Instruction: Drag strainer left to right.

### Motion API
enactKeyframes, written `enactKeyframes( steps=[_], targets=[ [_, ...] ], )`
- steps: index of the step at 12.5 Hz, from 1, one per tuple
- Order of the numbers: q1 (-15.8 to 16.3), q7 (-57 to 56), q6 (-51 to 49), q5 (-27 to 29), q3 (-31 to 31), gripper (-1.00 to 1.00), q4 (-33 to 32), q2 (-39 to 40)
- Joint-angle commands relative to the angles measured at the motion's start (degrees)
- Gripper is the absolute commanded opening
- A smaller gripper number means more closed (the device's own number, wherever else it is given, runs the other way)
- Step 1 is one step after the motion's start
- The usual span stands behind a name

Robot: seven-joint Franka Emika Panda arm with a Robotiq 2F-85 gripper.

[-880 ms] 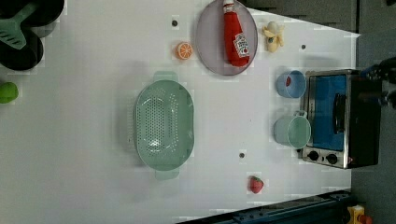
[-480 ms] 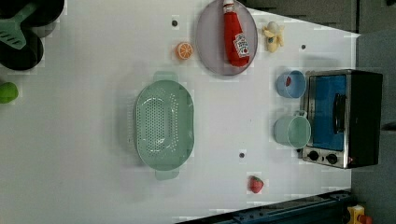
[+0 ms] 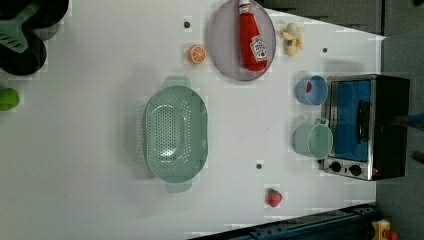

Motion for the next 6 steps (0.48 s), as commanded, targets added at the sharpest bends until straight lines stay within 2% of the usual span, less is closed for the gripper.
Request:
enactKeyframes(
  steps=[1, 6],
  targets=[
    [1.8, 15.1, 3.0, 0.0, 7.7, 1.00, -2.5, 8.9],
    [2.0, 37.9, 13.3, 0.0, 16.4, 1.00, -4.3, 20.6]
  ],
)
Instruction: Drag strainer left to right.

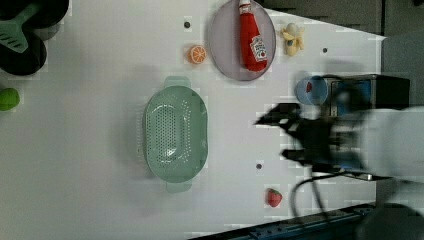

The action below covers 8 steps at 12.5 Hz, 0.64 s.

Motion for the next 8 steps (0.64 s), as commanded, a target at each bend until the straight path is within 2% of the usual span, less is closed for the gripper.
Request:
enactKeyframes(
  steps=[1, 8],
  targets=[
    [-0.2, 18.2, 4.3, 1.0, 0.1, 1.00, -2.3, 3.2],
    [1.1, 37.1, 23.4, -0.6, 0.5, 1.00, -6.3, 19.4]
  ],
)
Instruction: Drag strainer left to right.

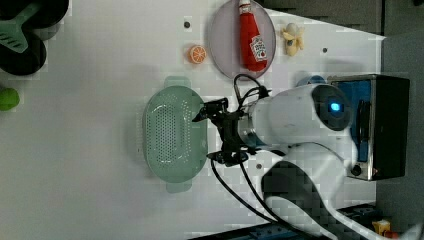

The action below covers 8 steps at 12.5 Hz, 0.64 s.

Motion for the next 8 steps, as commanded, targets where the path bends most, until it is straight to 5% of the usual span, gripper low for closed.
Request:
enactKeyframes(
  steps=[1, 8],
  targets=[
    [-0.1, 13.6, 8.5, -0.6, -0.1, 1.00, -1.6, 3.8],
    [0.0, 15.4, 22.0, -8.4, -3.2, 1.00, -6.8, 10.8]
  ],
)
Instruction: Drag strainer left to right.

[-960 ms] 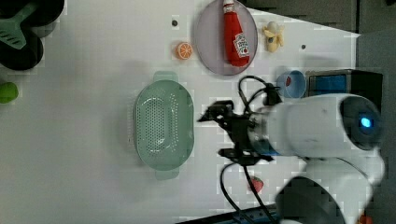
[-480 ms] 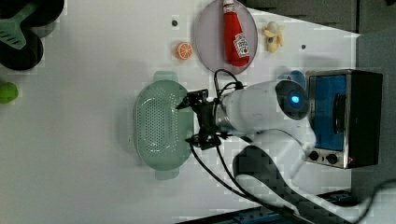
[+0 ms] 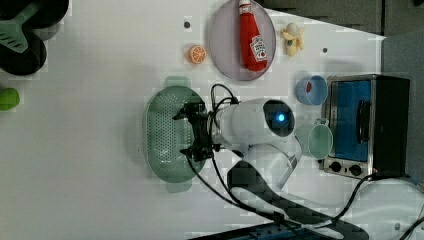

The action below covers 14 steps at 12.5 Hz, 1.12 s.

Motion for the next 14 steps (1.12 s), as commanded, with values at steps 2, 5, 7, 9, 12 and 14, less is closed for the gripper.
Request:
enactKeyframes(
  steps=[2, 5, 7, 9, 12, 14],
  targets=[
    [-0.5, 3.2, 3.0, -1.0, -2.4, 1.00, -2.0, -1.5],
    [-0.5, 3.2, 5.0, -1.1, -4.3, 1.00, -3.1, -1.4],
    [-0.7, 3.2, 5.7, -1.1, -5.2, 1.00, -3.5, -1.4],
    [-0.9, 3.1, 6.0, -1.6, -6.7, 1.00, -4.7, -1.7],
    [-2.2, 2.8, 6.1, -1.8, -8.1, 1.00, -6.7, -3.4],
    [-3.6, 0.5, 6.0, -1.8, -8.5, 1.00, -8.9, -5.4]
  ],
)
